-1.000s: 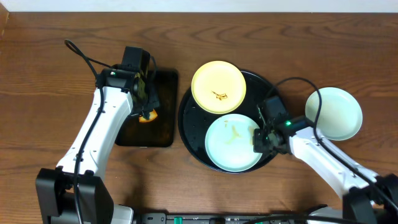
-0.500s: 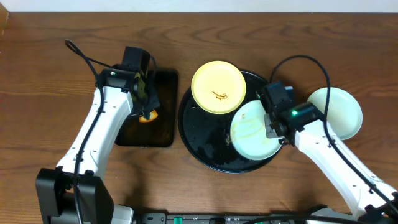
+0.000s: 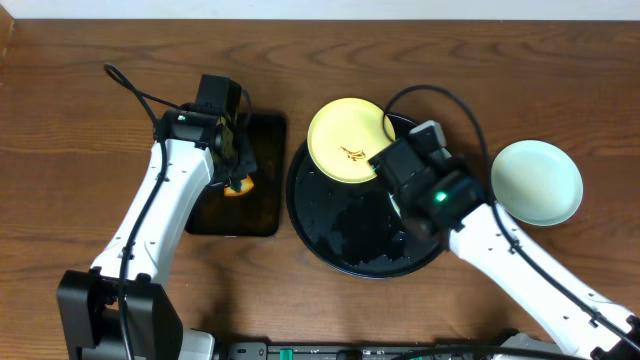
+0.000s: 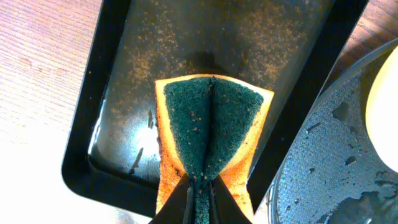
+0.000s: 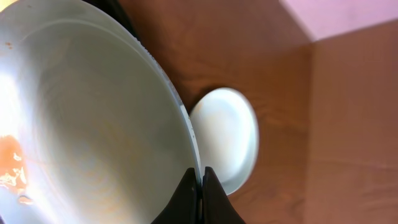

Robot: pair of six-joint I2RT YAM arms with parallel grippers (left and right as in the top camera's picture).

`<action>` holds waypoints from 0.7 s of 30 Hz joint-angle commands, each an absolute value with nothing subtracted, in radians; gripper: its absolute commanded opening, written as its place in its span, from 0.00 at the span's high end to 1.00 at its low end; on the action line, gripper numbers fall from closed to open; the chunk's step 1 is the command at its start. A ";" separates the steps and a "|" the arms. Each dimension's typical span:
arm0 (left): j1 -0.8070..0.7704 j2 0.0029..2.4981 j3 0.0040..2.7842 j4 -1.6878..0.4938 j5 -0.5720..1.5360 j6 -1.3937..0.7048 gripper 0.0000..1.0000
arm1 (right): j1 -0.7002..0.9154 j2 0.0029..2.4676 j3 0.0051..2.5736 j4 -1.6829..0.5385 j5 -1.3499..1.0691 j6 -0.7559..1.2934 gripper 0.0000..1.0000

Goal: Clean dirty plates on tray and stack at the side
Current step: 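Lift the lower blue plate with the right gripper and stack it on the first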

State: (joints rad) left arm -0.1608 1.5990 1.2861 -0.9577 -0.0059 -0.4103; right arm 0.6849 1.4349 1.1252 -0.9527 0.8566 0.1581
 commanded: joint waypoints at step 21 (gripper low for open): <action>-0.157 1.581 1.297 -0.957 -0.009 -0.393 0.92 | 0.535 1.424 1.152 -0.925 0.764 0.338 0.99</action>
State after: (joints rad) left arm -0.1608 1.5990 1.2861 -0.9577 -0.0059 -0.4103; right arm 0.6079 1.4349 1.1267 -0.9257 0.8642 0.2573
